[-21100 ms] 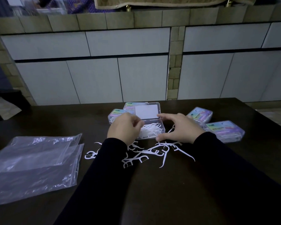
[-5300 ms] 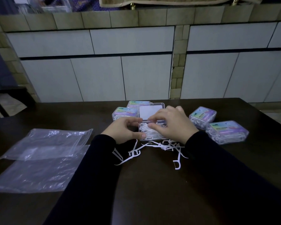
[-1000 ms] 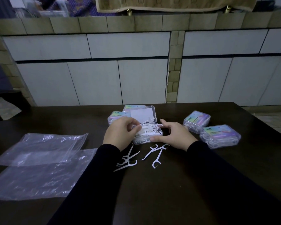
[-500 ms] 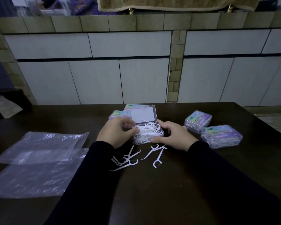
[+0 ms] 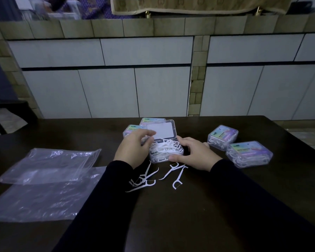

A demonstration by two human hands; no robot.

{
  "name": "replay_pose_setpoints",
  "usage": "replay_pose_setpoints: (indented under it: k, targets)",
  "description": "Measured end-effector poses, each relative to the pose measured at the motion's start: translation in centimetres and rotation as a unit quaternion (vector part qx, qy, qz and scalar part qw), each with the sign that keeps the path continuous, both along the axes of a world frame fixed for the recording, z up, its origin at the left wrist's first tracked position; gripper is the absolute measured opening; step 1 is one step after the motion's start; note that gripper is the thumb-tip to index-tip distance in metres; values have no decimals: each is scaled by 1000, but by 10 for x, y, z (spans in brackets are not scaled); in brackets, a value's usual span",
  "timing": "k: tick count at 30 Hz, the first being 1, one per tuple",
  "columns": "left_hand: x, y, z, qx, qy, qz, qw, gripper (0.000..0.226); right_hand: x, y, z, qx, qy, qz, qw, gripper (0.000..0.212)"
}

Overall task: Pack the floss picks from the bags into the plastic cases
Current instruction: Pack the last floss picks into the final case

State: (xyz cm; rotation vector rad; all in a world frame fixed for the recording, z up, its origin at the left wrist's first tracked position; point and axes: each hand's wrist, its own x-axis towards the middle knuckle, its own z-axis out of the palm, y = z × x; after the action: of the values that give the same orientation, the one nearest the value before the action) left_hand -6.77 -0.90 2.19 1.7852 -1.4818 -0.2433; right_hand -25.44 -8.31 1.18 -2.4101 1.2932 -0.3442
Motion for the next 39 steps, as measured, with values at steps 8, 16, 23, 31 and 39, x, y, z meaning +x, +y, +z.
replay_pose_setpoints:
  k: [8, 16, 23, 31, 39]
  targets:
    - [-16, -7, -5, 53, -129, -68, 988, 34, 1, 2, 0, 4, -14, -3, 1000, 83]
    - [-8, -7, -3, 10, -149, -64, 987, 25, 1, 5, 2, 9, -3, -12, 1000, 87]
    - [6, 4, 9, 14, -61, -26, 998, 16, 0, 3, 4, 24, 5, -18, 1000, 109]
    - [15, 41, 31, 193, -25, -89, 977, 37, -5, 27, 37, -77, -64, 118, 988, 33]
    - [30, 62, 29, 258, -10, -57, 964, 34, -3, 31, 42, 101, 76, 133, 983, 36]
